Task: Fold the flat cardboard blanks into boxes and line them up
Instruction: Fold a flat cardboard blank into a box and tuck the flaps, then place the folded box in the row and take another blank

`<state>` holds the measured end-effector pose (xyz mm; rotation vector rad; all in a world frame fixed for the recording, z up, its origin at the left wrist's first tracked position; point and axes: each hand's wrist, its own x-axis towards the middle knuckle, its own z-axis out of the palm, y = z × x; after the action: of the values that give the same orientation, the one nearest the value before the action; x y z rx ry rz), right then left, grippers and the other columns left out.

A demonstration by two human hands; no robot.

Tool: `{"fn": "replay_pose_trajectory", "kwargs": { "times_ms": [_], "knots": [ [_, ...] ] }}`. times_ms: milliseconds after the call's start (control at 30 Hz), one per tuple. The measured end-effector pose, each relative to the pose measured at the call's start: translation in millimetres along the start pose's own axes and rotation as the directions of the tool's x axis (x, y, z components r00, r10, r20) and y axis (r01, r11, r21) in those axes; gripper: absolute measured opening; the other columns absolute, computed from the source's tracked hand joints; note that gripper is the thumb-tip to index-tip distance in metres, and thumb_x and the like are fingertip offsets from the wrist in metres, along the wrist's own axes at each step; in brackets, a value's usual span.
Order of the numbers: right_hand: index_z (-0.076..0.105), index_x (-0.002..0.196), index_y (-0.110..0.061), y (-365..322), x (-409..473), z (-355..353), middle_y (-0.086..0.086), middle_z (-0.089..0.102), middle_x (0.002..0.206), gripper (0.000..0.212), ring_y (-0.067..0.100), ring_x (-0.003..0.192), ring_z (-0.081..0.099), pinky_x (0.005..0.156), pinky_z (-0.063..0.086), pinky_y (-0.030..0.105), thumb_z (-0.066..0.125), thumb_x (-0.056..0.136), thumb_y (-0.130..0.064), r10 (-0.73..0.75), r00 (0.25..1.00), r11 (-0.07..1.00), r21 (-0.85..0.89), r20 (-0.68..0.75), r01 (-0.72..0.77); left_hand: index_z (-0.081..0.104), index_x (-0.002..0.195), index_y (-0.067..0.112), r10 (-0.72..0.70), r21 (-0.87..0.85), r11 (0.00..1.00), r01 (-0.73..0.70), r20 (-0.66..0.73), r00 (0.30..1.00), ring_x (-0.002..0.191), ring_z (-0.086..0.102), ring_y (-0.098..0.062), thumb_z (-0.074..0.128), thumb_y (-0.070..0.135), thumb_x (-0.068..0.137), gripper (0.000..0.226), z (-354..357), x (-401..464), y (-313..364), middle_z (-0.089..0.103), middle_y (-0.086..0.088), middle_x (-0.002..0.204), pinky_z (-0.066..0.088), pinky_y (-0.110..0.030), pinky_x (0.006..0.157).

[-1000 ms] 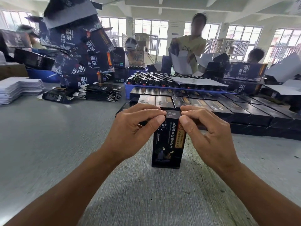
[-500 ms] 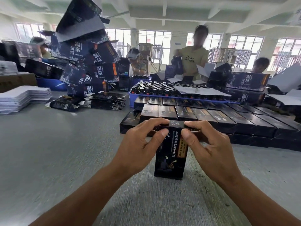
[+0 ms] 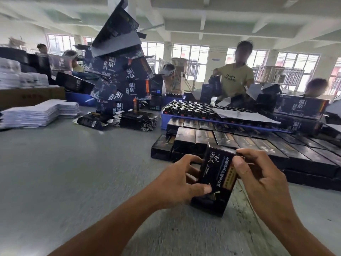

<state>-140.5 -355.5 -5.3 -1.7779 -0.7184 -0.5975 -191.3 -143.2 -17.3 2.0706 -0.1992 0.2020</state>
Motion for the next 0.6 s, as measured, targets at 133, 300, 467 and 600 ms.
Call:
{"fn": "replay_pose_trajectory", "kwargs": {
  "times_ms": [133,300,467,600],
  "knots": [
    [0.029,0.133,-0.072,-7,-8,12,-0.049,0.058,0.103,0.063,-0.021,0.096,0.059,0.062,0.046,0.0,0.062,0.082,-0.056,0.046,0.987,0.999,-0.035,0.157,-0.041,0.052,0.122,0.046,-0.049,-0.093,0.994,0.049,0.01,0.999,0.096,0.069,-0.003,0.082,0.041,0.08,0.052,-7,0,-4,0.068,0.011,0.111,0.061,-0.03,0.082],
    [0.019,0.145,-0.063,-10,-17,26,-0.029,0.024,0.158,0.074,-0.005,0.127,0.046,0.093,0.042,0.014,0.061,0.084,-0.07,-0.124,0.944,0.933,-0.289,0.307,0.216,0.052,0.117,0.044,-0.086,-0.33,0.943,0.046,-0.107,0.991,0.091,0.074,-0.012,0.079,0.042,0.081,0.045,-23,3,-3,0.075,0.01,0.101,0.062,-0.037,0.08],
    [0.043,0.146,-0.031,-11,-13,35,0.0,0.029,0.164,0.086,0.011,0.118,0.059,0.079,0.058,0.033,0.08,0.072,-0.056,-0.332,0.855,0.746,-0.444,0.397,0.496,0.046,0.132,0.036,-0.154,-0.442,0.895,0.058,-0.185,0.971,0.086,0.075,-0.026,0.08,0.042,0.074,0.067,-35,6,-5,0.076,0.008,0.093,0.063,-0.044,0.075],
    [0.064,0.132,-0.008,-9,-2,52,0.008,0.051,0.15,0.076,0.027,0.1,0.072,0.071,0.063,0.043,0.087,0.068,-0.042,-0.419,0.814,0.581,-0.569,0.403,0.581,0.046,0.128,0.036,-0.181,-0.421,0.904,0.073,-0.222,0.958,0.075,0.074,-0.022,0.073,0.058,0.081,0.059,-49,7,-16,0.077,0.004,0.087,0.057,-0.03,0.062]
  ]
}}
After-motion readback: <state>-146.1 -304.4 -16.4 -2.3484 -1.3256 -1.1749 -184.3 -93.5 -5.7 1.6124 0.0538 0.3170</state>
